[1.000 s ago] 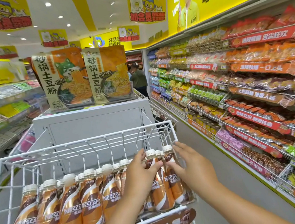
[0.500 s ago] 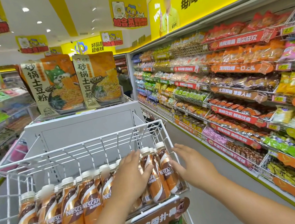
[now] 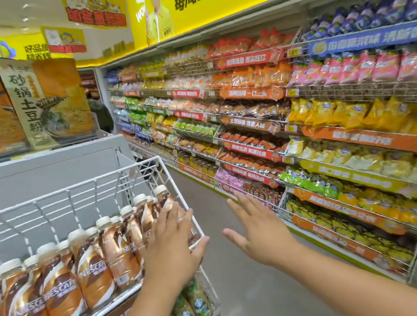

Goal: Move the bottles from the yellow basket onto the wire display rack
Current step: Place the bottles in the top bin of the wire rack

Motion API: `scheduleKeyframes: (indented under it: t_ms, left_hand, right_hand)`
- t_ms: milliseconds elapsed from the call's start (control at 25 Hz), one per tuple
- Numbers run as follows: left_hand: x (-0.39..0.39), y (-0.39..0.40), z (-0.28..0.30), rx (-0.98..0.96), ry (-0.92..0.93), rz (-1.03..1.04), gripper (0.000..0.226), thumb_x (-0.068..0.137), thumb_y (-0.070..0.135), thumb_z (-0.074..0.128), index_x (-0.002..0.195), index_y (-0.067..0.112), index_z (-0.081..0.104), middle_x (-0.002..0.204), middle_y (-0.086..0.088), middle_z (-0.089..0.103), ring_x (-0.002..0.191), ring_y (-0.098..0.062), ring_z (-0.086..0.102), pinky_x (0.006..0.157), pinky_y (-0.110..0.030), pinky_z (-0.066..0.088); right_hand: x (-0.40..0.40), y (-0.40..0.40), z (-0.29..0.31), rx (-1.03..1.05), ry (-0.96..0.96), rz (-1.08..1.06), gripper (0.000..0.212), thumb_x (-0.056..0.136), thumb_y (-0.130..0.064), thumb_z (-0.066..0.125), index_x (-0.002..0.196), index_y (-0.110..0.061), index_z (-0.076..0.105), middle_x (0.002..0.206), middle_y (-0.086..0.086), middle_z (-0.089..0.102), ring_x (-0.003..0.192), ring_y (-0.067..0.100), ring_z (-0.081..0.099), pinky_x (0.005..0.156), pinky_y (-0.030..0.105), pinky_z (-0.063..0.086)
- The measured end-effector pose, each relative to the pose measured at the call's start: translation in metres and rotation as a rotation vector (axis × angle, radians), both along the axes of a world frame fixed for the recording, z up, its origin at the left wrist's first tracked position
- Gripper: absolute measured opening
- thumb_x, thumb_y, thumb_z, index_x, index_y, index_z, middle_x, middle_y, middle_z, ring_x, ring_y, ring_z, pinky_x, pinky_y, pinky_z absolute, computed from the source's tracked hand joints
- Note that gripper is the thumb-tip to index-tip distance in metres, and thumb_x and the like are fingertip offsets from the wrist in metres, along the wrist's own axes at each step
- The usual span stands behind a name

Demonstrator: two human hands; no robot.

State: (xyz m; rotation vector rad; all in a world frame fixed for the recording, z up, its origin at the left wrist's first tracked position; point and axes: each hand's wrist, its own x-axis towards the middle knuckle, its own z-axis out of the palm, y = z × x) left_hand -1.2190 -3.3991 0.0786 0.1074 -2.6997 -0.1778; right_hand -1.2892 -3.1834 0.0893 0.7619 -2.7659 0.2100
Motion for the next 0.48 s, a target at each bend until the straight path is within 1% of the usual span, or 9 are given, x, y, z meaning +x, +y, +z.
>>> scheduleKeyframes:
  t_ms: [80, 160, 200, 240, 320, 360, 440, 480]
  left_hand:
    - [-0.002, 0.028, 0.002, -0.012, -0.026, -0.024, 0.08, 0.09, 0.074, 0.034, 0.158, 0.033, 0.029, 0.17, -0.002, 0.015, 0.156, -0.027, 0.01, 0.123, -0.046, 0.019]
    - [-0.001, 0.061, 0.007, -0.04, -0.029, -0.051, 0.084, 0.087, 0.077, 0.026, 0.157, 0.032, 0.034, 0.168, -0.004, 0.022, 0.155, -0.029, 0.018, 0.121, -0.048, 0.023]
    - [0.0, 0.082, 0.008, -0.04, -0.019, -0.075, 0.088, 0.084, 0.078, 0.021, 0.157, 0.031, 0.035, 0.168, -0.005, 0.023, 0.155, -0.03, 0.019, 0.122, -0.049, 0.022]
    - [0.001, 0.103, 0.009, -0.034, -0.021, -0.106, 0.091, 0.082, 0.078, 0.016, 0.158, 0.031, 0.031, 0.168, -0.004, 0.019, 0.155, -0.03, 0.015, 0.123, -0.048, 0.018]
    - [0.007, 0.15, 0.009, -0.018, -0.021, -0.165, 0.094, 0.079, 0.079, 0.009, 0.16, 0.032, 0.024, 0.17, -0.002, 0.01, 0.157, -0.027, 0.006, 0.125, -0.045, 0.01]
    - [0.012, 0.174, 0.009, -0.011, -0.014, -0.196, 0.094, 0.079, 0.079, 0.009, 0.16, 0.033, 0.024, 0.17, -0.002, 0.01, 0.157, -0.026, 0.005, 0.125, -0.044, 0.009]
    - [0.025, 0.231, 0.01, -0.03, -0.014, -0.257, 0.092, 0.081, 0.078, 0.013, 0.158, 0.031, 0.031, 0.169, -0.004, 0.018, 0.156, -0.028, 0.013, 0.124, -0.044, 0.014]
    - [0.033, 0.259, 0.008, -0.042, -0.019, -0.281, 0.091, 0.082, 0.077, 0.016, 0.156, 0.029, 0.036, 0.167, -0.005, 0.024, 0.155, -0.029, 0.018, 0.124, -0.046, 0.018]
  right_hand:
    - [0.011, 0.036, 0.002, -0.006, 0.012, -0.069, 0.085, 0.095, -0.076, 0.021, 0.164, -0.028, 0.009, 0.173, -0.001, 0.002, 0.159, 0.022, 0.001, 0.127, 0.038, 0.008]
    - [0.025, 0.075, 0.004, -0.015, 0.017, -0.132, 0.089, 0.091, -0.077, 0.012, 0.164, -0.028, 0.009, 0.173, -0.001, 0.001, 0.159, 0.021, 0.001, 0.127, 0.038, 0.01]
    - [0.034, 0.098, 0.004, -0.023, 0.013, -0.158, 0.091, 0.088, -0.077, 0.009, 0.164, -0.028, 0.009, 0.173, -0.001, 0.0, 0.159, 0.021, 0.0, 0.127, 0.038, 0.01]
    - [0.043, 0.12, 0.005, -0.029, 0.002, -0.181, 0.091, 0.088, -0.076, 0.008, 0.164, -0.028, 0.008, 0.173, -0.002, -0.002, 0.159, 0.021, -0.001, 0.127, 0.038, 0.009]
    - [0.062, 0.166, 0.004, -0.043, -0.007, -0.228, 0.085, 0.093, -0.074, 0.012, 0.164, -0.029, 0.006, 0.173, -0.003, -0.004, 0.159, 0.02, -0.003, 0.127, 0.038, 0.008]
    - [0.073, 0.19, 0.003, -0.048, -0.002, -0.255, 0.082, 0.096, -0.073, 0.017, 0.164, -0.03, 0.007, 0.173, -0.004, -0.004, 0.159, 0.02, -0.002, 0.127, 0.037, 0.008]
    - [0.099, 0.246, -0.002, -0.049, 0.007, -0.31, 0.081, 0.098, -0.072, 0.022, 0.164, -0.029, 0.007, 0.173, -0.003, -0.001, 0.159, 0.022, 0.0, 0.127, 0.037, 0.008]
    - [0.113, 0.274, -0.004, -0.045, -0.002, -0.341, 0.082, 0.097, -0.074, 0.019, 0.164, -0.029, 0.006, 0.173, -0.003, -0.001, 0.159, 0.022, 0.0, 0.127, 0.037, 0.007]
